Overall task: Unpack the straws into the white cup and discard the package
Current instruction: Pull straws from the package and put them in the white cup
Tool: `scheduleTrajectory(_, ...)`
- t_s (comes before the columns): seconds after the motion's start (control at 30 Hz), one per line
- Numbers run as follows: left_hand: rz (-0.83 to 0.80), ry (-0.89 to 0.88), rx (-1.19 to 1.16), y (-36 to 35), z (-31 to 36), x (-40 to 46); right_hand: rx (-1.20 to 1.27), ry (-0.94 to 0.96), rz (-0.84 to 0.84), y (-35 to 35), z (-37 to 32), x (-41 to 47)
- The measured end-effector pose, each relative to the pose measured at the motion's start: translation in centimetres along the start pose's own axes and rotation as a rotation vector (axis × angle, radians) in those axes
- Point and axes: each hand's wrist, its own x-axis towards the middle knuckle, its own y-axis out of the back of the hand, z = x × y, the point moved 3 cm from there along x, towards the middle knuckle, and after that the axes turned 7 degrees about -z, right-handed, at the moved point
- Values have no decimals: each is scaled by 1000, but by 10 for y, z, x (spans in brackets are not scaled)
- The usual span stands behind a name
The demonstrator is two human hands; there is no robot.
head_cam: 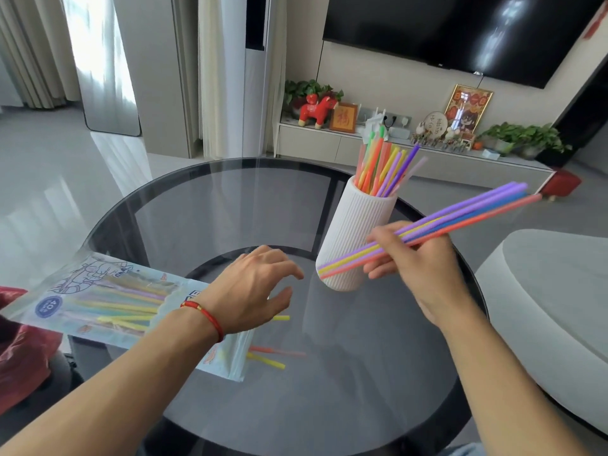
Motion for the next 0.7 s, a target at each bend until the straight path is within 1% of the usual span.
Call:
scheduleTrajectory(0.07, 105, 10, -15, 4, 4, 1, 152, 57, 72, 9, -15, 7)
scheduleTrajectory(0.13, 144, 16, -18, 7, 6, 2, 290, 131, 157, 23, -35, 17)
scheduleTrajectory(0.2, 156, 13, -23, 7, 7, 2, 300, 197, 232, 37, -55, 30)
scheduleTrajectory(0.33, 158, -11, -43, 8, 8, 1, 42, 254, 276, 49, -81, 56)
scheduleTrajectory(0.43, 163, -15, -47, 9, 8, 0, -206, 240, 229, 44, -86, 73)
scheduleTrajectory(0.57, 158, -24, -44, 10, 10, 1, -610, 179, 145, 29, -85, 85)
scheduleTrajectory(0.63, 153, -30, -40, 10, 11, 1, -641, 169, 158, 25, -85, 88)
scheduleTrajectory(0.7, 154, -32, -38, 10, 11, 2, -595, 188, 209, 25, -90, 88)
